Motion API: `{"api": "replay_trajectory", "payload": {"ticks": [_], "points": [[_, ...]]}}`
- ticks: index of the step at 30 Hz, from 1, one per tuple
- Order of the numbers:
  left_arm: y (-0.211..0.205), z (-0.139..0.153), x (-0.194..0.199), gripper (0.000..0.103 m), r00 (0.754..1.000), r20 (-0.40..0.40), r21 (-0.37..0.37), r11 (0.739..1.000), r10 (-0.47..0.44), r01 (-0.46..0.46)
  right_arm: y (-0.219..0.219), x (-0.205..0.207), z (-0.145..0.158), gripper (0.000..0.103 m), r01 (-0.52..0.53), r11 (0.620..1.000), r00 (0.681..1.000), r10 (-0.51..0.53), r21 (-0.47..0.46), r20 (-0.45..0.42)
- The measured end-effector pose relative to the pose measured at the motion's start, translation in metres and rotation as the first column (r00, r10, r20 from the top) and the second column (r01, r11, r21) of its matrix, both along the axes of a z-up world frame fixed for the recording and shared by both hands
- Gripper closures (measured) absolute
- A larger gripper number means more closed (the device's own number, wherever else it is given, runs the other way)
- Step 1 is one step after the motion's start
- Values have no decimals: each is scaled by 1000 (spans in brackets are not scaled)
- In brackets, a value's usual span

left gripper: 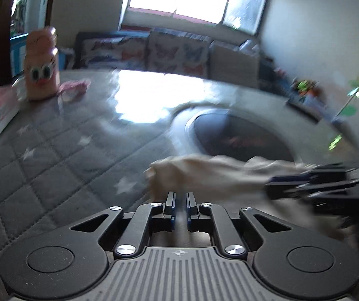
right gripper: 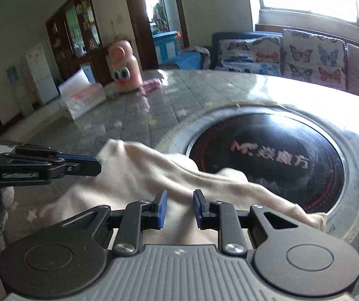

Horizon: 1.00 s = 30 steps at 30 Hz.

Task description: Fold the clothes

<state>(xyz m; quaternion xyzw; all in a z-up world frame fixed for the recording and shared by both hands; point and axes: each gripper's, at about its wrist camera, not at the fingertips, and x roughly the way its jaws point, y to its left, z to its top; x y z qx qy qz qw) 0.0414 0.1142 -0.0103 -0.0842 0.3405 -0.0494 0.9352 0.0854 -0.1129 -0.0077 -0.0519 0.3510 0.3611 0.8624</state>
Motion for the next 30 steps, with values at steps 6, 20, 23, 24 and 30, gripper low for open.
{"api": "replay_trajectory", "payload": {"ticks": [6,20,23,24,30], "points": [[0,14,-1,94,999,29,3,1000,-26,26,-19,3,5,80,36,999,999,-36,16,-1],[-25,0,48,93,998,-17,7,998,-66,66,-39,34,-3,80,129,992,992,-129,-16,-15],[-30,5,40,93,997,-4,17,996,-82,82,-49,25,1,80,110,994,994,-110,-13,-6],[-32,7,37,93,996,2,20,996,-91,91,-51,21,4,80,97,995,995,-97,-12,-2],[-61,18,6,92,977,43,69,976,-209,206,-48,-10,15,80,-26,999,999,27,-44,31]]}}
